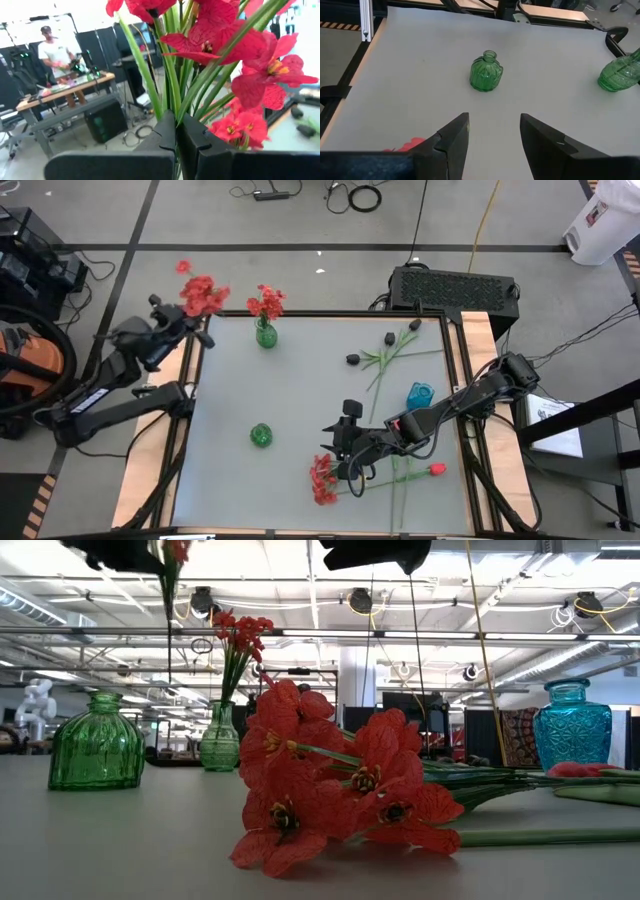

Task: Sort flowers into vase by color
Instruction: Put the top orange flowers into the top green vase

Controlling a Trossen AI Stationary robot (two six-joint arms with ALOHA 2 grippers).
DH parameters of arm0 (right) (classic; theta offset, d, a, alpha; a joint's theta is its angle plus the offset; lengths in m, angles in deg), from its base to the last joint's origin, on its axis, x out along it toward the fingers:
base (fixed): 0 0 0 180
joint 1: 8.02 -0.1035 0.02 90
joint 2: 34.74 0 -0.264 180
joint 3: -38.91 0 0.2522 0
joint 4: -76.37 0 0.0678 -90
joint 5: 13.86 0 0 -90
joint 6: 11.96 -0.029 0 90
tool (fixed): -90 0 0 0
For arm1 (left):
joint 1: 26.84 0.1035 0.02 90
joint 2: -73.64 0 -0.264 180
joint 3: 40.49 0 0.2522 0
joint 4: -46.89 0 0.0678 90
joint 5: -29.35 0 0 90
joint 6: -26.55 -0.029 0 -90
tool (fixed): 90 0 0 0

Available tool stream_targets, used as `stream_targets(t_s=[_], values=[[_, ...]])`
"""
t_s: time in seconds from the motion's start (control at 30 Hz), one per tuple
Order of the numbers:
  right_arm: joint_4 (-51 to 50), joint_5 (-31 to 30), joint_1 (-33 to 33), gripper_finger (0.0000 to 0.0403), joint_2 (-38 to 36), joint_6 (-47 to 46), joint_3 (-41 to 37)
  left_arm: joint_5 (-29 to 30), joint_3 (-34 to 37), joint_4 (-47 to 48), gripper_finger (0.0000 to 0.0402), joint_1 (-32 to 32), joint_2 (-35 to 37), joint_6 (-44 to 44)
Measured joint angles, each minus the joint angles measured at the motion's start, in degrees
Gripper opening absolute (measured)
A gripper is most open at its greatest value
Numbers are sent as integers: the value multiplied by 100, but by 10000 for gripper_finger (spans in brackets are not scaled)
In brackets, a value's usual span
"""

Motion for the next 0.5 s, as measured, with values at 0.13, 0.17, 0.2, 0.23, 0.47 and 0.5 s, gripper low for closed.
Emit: stream_targets(t_s=[0.13, 0.17, 0.2, 0.23, 0.47, 0.5], values=[[-11, 8, 0, 169, 0, 0, 0, -721, 0, -132, 1, 850, -400, 48], [-19, 9, -2, 169, 0, 0, 0, -940, 0, -213, 1, 1086, -489, 58], [-32, 9, 0, 169, 0, 0, 0, -1187, 0, -309, 1, 1326, -585, 140], [-47, 7, 0, 169, 0, 0, 0, -1472, 0, -398, 1, 1587, -692, 202], [-116, 7, -53, 169, 0, -8, 0, -3960, 0, -966, 1, 3338, -1359, 788], [-122, 7, -65, 169, 0, -32, 0, -4300, 0, -1026, 1, 3554, -1449, 836]])
